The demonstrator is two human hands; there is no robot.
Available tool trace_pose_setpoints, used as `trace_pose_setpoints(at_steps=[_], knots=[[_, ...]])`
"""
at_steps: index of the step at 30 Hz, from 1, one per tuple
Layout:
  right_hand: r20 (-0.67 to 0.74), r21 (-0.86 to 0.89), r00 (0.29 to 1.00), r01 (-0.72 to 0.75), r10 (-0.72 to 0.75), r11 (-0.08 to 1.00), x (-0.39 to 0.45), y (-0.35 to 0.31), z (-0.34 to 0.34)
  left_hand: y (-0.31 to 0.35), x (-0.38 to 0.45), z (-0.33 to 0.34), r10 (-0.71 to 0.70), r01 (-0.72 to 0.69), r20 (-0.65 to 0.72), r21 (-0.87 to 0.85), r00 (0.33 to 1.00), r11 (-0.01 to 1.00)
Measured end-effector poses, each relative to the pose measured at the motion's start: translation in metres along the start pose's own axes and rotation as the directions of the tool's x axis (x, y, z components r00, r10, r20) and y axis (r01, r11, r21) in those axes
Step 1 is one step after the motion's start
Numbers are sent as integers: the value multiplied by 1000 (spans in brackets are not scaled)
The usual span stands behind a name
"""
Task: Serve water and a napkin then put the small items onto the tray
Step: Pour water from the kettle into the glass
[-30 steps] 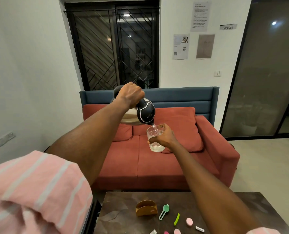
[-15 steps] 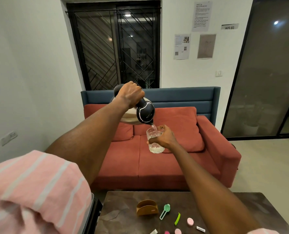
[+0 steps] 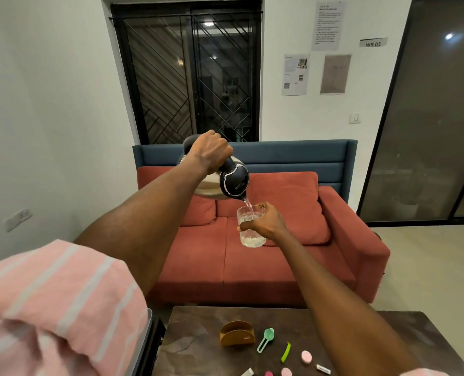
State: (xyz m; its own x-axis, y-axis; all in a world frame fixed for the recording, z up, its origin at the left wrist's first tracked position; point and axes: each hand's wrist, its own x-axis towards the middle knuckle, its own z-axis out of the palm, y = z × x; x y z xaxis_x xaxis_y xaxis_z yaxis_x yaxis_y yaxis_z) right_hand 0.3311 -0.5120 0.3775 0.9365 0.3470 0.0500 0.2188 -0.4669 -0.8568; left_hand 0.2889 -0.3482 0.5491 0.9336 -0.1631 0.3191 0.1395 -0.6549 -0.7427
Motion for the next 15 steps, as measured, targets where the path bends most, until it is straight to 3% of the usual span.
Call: trace_pose_setpoints(at_steps=[15], knots=[[9, -14, 1000, 4, -4, 1000, -4, -4, 1, -3, -4, -2, -13, 13, 1, -11, 1000, 1000]])
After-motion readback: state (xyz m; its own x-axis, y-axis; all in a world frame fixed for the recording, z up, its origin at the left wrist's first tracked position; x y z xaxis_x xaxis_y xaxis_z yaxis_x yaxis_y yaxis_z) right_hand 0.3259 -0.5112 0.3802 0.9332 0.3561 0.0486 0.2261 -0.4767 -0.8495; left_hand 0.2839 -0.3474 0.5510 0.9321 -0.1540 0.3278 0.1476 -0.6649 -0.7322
